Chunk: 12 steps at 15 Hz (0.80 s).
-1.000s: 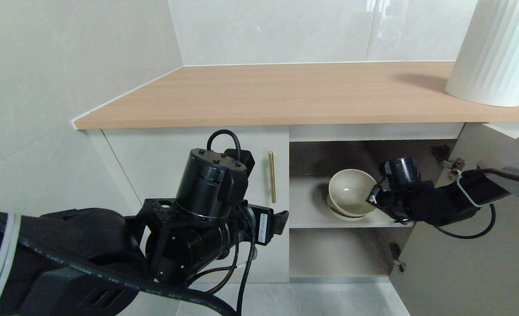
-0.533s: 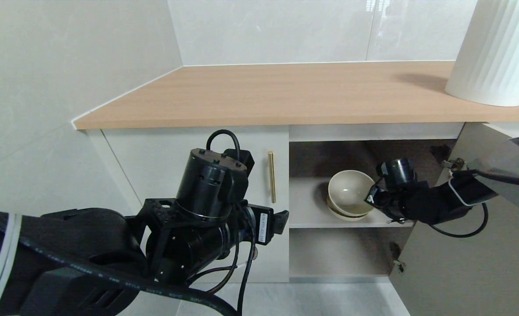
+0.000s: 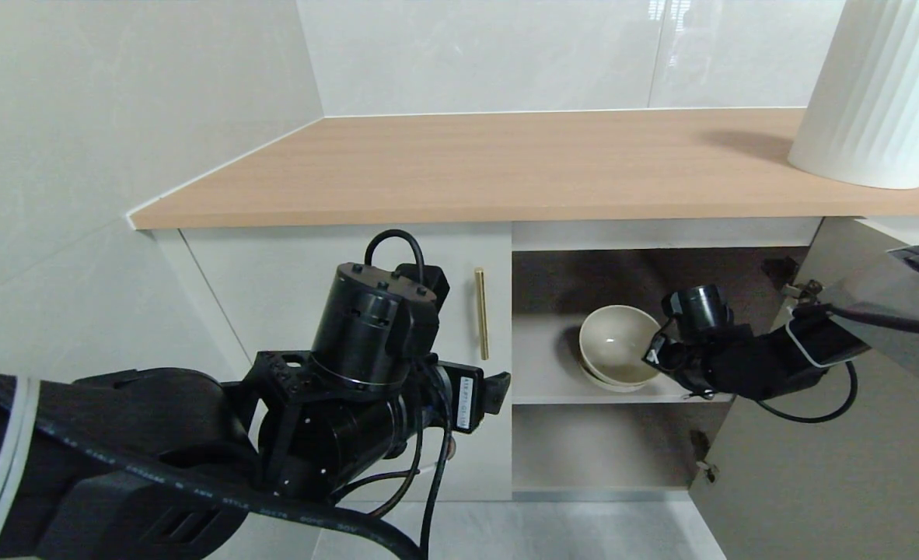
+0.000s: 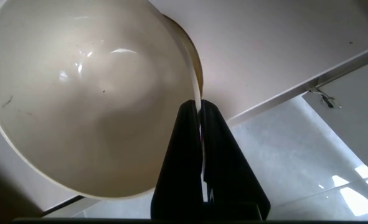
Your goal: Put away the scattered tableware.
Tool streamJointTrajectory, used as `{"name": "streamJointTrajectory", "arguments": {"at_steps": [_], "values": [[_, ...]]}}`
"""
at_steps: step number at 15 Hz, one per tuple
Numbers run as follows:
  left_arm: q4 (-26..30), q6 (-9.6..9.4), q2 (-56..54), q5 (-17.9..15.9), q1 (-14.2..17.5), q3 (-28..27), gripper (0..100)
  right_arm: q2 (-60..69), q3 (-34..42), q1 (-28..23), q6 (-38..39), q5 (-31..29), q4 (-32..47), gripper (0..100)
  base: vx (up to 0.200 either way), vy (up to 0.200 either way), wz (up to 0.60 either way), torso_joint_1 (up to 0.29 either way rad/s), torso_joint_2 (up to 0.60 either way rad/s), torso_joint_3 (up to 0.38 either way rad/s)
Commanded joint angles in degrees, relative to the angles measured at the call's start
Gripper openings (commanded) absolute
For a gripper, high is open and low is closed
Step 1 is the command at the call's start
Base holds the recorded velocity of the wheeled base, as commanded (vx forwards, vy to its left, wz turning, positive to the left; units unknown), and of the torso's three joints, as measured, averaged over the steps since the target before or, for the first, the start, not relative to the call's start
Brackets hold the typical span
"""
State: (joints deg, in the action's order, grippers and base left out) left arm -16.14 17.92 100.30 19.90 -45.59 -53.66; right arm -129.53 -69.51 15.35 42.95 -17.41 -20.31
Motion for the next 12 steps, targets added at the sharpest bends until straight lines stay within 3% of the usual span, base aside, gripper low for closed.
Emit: {"name": "streamJointTrajectory", "arguments": {"at_steps": [1,2,10,12], "values": [[0.0,0.01,0.1,0.0,0.0,0.0,100,0.0,0.0,0.0,-0.1,0.0,0.0,0,0.000,0.000,0.00,0.000,0.00,0.000],[0.0,0.01,0.1,0.0,0.0,0.0,100,0.0,0.0,0.1,-0.1,0.0,0.0,100,0.000,0.000,0.00,0.000,0.00,0.000],[0.1,0.10,-0.5,0.1,1.5,0.2,100,4.5,2.0,0.6,-0.2,0.9,1.0,100,0.000,0.000,0.00,0.000,0.00,0.000],[0.1,0.27,-4.7,0.1,4.1,2.8,100,13.8,5.4,3.0,-2.8,7.0,7.4,100,0.000,0.000,0.00,0.000,0.00,0.000]]}}
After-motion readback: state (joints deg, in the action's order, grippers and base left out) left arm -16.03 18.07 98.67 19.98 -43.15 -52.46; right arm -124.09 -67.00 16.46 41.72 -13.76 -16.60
